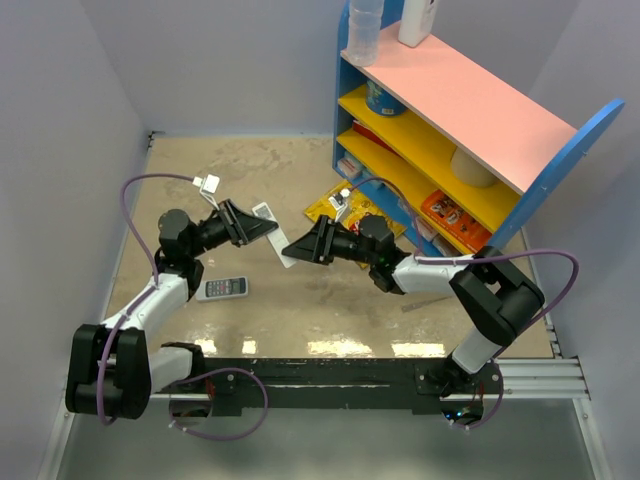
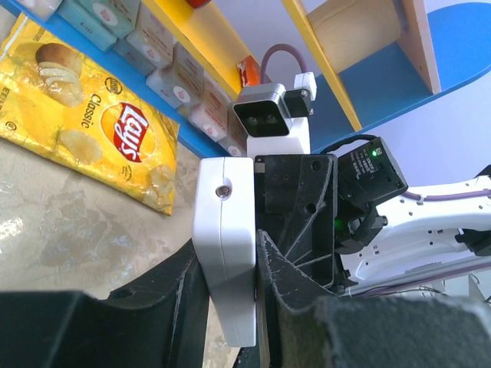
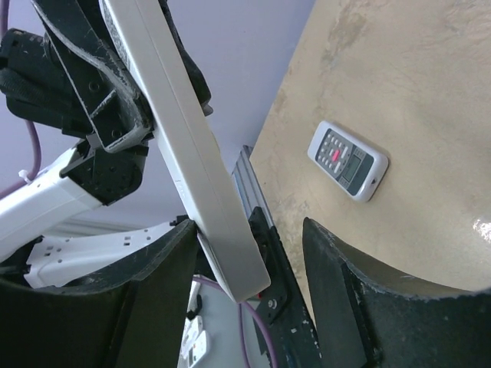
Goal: Unload the batteries from the remote control
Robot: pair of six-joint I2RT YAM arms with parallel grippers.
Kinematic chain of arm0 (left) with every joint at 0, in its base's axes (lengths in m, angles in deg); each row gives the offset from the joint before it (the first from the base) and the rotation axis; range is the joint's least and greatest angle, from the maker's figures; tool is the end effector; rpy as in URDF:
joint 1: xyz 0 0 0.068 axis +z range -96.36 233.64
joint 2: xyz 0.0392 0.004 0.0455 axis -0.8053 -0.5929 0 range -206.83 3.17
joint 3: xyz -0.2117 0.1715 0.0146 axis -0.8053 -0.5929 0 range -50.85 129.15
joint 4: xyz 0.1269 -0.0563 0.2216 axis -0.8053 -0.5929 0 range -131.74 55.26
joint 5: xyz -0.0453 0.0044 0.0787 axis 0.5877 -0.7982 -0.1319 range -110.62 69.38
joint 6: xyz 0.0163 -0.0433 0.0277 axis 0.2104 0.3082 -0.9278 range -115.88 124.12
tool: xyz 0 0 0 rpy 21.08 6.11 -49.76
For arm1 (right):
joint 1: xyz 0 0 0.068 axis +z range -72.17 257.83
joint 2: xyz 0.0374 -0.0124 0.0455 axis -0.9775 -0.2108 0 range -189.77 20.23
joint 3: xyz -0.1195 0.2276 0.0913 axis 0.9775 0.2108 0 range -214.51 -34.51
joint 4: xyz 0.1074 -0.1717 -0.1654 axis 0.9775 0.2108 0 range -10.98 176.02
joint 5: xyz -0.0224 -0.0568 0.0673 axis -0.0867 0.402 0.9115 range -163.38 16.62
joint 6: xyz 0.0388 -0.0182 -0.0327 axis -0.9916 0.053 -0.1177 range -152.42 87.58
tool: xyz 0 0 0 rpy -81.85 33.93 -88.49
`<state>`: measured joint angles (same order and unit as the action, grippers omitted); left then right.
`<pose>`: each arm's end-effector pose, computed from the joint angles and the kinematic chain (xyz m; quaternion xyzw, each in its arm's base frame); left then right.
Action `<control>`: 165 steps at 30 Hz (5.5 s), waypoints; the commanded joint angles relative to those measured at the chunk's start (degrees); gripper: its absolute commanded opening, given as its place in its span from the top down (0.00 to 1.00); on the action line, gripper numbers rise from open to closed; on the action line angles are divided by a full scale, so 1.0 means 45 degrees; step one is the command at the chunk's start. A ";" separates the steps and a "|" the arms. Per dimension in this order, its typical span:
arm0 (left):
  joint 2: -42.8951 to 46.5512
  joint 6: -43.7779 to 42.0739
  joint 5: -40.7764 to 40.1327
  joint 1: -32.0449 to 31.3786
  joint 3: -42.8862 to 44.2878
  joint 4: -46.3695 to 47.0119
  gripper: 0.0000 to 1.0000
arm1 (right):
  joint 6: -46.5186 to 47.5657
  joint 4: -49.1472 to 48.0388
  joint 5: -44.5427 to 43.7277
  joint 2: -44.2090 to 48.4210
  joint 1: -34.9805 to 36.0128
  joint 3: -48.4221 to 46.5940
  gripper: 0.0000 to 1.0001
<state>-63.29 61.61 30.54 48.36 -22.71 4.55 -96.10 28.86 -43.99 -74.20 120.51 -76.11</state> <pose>0.2368 -0.0497 0.2524 -0.0018 0.7033 -0.5934 0.3915 0.2390 0.2441 0.2128 -0.0447 0.7199 0.6446 0.2534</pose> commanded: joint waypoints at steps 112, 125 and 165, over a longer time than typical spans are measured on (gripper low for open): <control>-0.1169 0.0388 -0.1427 0.0060 -0.0628 0.2227 1.00 | 0.0362 0.0129 0.0892 -0.1574 -0.0186 -0.0267 0.75; -0.1306 -0.0433 -0.1973 0.0060 -0.0472 0.1347 1.00 | 0.0440 0.0226 0.0853 -0.1457 -0.0186 0.0046 0.61; -0.1364 0.0778 -0.1602 0.0060 -0.0922 0.2793 1.00 | -0.0576 -0.0379 0.0540 -0.2180 -0.0304 -0.1322 0.64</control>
<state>-69.69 63.95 22.43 48.58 -27.61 10.97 -100.08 27.58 -41.45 -84.59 119.28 -81.86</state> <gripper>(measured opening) 0.304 0.421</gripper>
